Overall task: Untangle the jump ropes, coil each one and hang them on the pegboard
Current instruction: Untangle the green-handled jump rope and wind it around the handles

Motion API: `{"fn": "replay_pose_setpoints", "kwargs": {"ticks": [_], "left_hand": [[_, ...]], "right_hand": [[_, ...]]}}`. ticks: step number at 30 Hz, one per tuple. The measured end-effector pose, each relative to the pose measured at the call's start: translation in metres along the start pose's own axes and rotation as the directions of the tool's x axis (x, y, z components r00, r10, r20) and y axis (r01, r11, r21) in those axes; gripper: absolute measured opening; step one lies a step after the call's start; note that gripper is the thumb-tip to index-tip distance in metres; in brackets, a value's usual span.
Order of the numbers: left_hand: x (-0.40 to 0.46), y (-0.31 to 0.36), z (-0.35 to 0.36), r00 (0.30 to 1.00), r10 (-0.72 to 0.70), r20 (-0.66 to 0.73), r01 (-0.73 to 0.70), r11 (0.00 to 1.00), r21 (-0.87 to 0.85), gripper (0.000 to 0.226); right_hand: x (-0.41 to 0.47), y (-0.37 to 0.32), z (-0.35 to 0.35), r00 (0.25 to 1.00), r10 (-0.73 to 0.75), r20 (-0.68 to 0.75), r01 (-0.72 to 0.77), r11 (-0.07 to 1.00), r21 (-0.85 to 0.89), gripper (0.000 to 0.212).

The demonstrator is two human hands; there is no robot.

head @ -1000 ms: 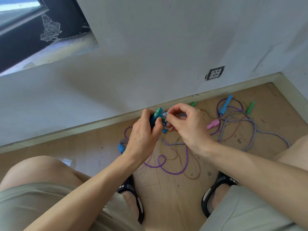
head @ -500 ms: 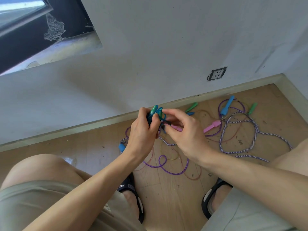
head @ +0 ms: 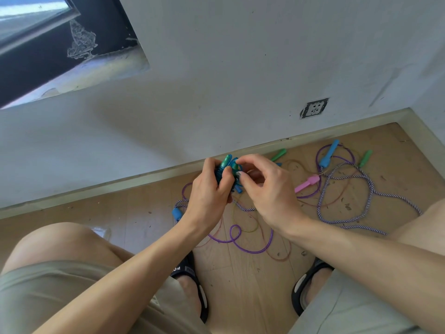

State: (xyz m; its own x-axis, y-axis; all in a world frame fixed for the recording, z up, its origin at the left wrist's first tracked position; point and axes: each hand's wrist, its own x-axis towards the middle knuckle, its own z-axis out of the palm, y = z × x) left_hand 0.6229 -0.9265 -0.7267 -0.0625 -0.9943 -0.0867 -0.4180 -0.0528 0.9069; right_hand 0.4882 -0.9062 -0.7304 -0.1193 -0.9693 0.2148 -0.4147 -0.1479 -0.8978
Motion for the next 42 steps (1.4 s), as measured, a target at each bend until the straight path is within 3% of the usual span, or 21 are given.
{"fn": "replay_pose_setpoints", "kwargs": {"ticks": [17, 42], "left_hand": [[-0.003, 0.006, 0.005, 0.986, 0.166, 0.012, -0.166, 0.978, 0.126, 0.009], [0.002, 0.003, 0.004, 0.956, 0.288, 0.049, -0.291, 0.931, 0.219, 0.012]], "right_hand": [[0.001, -0.008, 0.005, 0.985, 0.102, -0.140, -0.094, 0.994, 0.059, 0.005], [0.002, -0.014, 0.002, 0.967, 0.238, -0.092, -0.219, 0.959, 0.182, 0.003]]}}
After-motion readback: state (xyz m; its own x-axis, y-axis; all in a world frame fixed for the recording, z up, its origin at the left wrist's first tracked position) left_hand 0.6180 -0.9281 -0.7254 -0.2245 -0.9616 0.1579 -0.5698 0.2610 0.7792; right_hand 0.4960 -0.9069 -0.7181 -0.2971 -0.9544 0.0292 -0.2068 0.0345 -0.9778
